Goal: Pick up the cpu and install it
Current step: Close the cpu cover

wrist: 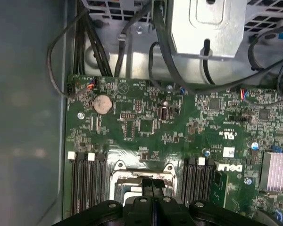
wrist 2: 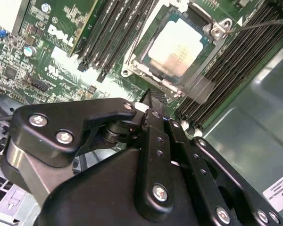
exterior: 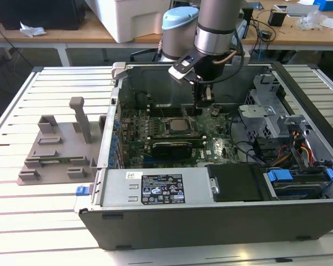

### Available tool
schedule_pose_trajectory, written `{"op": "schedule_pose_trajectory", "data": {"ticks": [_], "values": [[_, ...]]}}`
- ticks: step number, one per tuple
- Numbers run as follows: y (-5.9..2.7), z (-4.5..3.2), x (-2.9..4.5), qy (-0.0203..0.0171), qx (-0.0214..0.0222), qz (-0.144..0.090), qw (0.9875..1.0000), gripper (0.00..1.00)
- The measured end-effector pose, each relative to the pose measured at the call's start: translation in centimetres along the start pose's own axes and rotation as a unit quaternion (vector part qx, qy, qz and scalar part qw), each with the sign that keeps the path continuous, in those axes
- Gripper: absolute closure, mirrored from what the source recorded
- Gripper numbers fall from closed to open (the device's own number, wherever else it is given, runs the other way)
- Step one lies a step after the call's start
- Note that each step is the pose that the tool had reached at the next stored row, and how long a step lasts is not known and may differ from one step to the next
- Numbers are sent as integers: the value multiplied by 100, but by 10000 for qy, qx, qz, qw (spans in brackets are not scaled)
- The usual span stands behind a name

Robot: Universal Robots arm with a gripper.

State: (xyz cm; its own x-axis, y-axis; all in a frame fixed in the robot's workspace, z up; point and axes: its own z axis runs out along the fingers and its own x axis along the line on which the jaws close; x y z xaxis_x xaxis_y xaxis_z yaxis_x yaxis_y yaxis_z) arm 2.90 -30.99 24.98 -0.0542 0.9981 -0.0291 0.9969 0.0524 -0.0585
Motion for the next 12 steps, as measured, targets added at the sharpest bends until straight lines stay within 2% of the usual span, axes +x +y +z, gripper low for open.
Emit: {"op": "schedule_pose_trajectory", "data": {"ticks": [4,7,8,10,12], "values": [[-41,4,2,0,0,0,10000,89],[-116,33,7,-1,0,-1,10000,89],[-157,55,10,0,0,-1,10000,89],[-310,127,20,0,0,-1,10000,89],[-417,178,28,0,0,0,10000,89]]}}
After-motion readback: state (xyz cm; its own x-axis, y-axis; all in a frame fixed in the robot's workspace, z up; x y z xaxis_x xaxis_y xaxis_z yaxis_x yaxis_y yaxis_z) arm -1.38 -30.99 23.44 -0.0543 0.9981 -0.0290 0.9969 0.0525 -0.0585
